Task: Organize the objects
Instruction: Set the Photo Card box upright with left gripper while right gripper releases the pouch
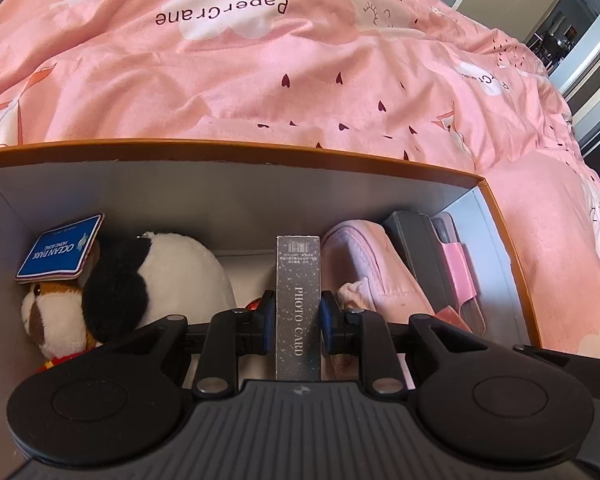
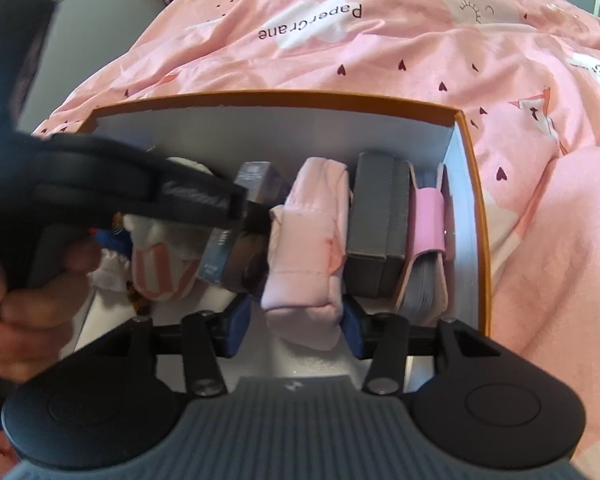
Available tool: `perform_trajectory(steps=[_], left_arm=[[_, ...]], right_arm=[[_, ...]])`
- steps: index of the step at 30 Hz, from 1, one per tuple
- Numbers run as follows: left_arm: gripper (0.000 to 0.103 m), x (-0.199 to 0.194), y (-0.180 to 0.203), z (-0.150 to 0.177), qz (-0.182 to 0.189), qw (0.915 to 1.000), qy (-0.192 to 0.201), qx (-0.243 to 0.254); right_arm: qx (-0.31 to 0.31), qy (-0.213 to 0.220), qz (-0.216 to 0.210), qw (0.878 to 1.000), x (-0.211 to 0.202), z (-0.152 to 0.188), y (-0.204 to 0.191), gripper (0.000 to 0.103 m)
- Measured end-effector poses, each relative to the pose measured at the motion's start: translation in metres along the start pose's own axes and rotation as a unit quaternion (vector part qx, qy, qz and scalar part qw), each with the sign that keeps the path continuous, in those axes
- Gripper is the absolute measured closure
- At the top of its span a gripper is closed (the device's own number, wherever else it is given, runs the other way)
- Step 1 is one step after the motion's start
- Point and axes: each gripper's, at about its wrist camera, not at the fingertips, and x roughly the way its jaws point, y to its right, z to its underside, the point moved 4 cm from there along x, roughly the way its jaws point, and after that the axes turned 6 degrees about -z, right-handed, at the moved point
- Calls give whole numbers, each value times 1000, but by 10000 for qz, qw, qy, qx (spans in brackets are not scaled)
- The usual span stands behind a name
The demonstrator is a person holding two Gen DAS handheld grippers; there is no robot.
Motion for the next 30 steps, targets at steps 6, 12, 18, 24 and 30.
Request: perform_trajectory(steps=[6, 12, 18, 24, 30], left_arm=[[76, 1, 0, -1, 180, 9996, -125, -176], [67, -10, -8, -5, 553, 9972, -148, -482], [64, -24, -2, -3, 603, 9980, -133, -157], [64, -31, 6, 12, 354, 9974, -299, 544], [73, -24, 8, 31, 315, 9944, -443, 908]], right_arm=[[-69, 4, -43, 10000, -11, 6, -3, 53], [-60, 93, 68, 9999, -10, 9, -1, 65], [14, 192, 27, 9998, -3, 4, -1, 67], [-125, 168, 131, 9997, -5, 5, -5, 64], [-317, 131, 272, 9990, -8, 11, -5, 60]])
